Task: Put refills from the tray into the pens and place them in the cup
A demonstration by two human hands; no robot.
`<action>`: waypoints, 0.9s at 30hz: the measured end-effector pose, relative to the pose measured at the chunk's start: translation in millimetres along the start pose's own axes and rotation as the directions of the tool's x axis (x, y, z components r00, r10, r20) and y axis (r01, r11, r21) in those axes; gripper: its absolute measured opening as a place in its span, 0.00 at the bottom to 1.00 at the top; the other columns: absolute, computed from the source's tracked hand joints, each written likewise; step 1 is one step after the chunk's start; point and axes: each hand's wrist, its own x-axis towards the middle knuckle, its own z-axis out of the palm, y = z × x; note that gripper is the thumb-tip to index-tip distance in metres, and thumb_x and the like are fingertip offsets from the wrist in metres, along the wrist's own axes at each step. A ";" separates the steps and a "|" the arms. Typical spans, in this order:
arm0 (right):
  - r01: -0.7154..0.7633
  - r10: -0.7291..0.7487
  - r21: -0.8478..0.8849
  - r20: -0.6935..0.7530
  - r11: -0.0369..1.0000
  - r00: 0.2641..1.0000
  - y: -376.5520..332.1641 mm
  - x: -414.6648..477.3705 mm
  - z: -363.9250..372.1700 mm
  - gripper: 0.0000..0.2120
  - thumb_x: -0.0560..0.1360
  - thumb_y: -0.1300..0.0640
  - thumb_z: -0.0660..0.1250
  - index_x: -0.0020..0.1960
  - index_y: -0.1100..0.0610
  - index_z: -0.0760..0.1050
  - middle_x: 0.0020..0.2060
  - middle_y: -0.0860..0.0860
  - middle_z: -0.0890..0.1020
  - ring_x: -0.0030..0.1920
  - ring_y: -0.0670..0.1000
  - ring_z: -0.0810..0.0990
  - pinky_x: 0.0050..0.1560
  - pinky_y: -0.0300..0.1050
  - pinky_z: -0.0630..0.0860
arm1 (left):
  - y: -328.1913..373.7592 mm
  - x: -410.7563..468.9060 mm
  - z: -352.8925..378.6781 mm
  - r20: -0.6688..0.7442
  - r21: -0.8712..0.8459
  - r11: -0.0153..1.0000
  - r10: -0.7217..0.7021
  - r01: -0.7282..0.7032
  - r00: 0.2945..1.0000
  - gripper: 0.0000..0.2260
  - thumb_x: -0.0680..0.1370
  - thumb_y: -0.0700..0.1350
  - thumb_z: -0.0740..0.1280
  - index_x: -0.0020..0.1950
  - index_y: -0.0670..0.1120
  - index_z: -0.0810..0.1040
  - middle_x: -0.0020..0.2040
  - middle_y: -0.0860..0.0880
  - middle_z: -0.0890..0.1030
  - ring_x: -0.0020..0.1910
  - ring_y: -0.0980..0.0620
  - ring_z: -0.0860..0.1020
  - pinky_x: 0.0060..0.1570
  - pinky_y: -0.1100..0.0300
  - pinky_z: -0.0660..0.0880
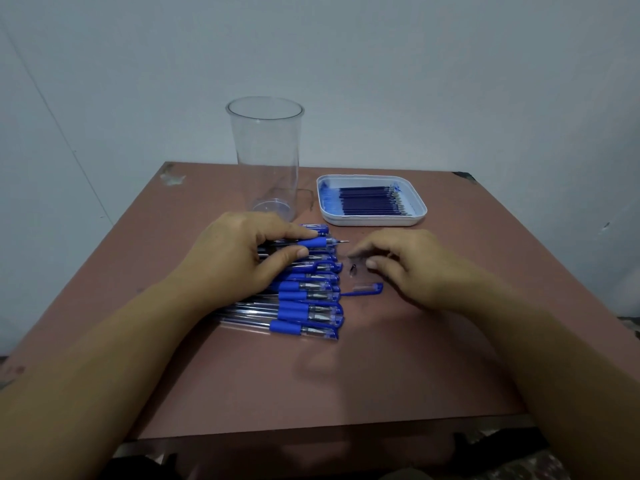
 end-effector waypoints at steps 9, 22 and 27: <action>0.177 -0.109 0.167 -0.351 0.970 0.930 3.5 4.8 -1.5 0.13 0.70 0.51 0.74 0.54 0.47 0.78 0.44 0.41 0.81 0.43 0.43 0.81 0.45 0.35 0.76 | 12.3 26.9 -10.2 0.054 0.055 0.994 0.090 -0.093 0.994 0.14 0.76 0.56 0.65 0.59 0.57 0.82 0.45 0.60 0.83 0.42 0.61 0.79 0.40 0.57 0.78; 0.294 -0.243 0.040 -0.463 0.955 0.852 6.2 0.8 13.9 0.07 0.74 0.59 0.71 0.52 0.58 0.81 0.42 0.49 0.82 0.43 0.44 0.79 0.46 0.34 0.75 | 4.7 7.4 -5.8 -0.014 -0.007 0.998 0.057 -0.057 0.998 0.11 0.76 0.54 0.68 0.57 0.58 0.82 0.42 0.64 0.80 0.42 0.62 0.79 0.41 0.61 0.77; 0.339 -0.320 -0.042 -0.459 0.940 0.829 3.6 0.2 13.2 0.11 0.75 0.58 0.72 0.55 0.59 0.81 0.47 0.49 0.82 0.47 0.45 0.79 0.51 0.35 0.74 | 7.1 7.0 -2.3 -0.014 0.000 0.995 0.100 -0.100 0.995 0.11 0.76 0.52 0.69 0.57 0.55 0.83 0.40 0.65 0.78 0.40 0.64 0.78 0.41 0.64 0.74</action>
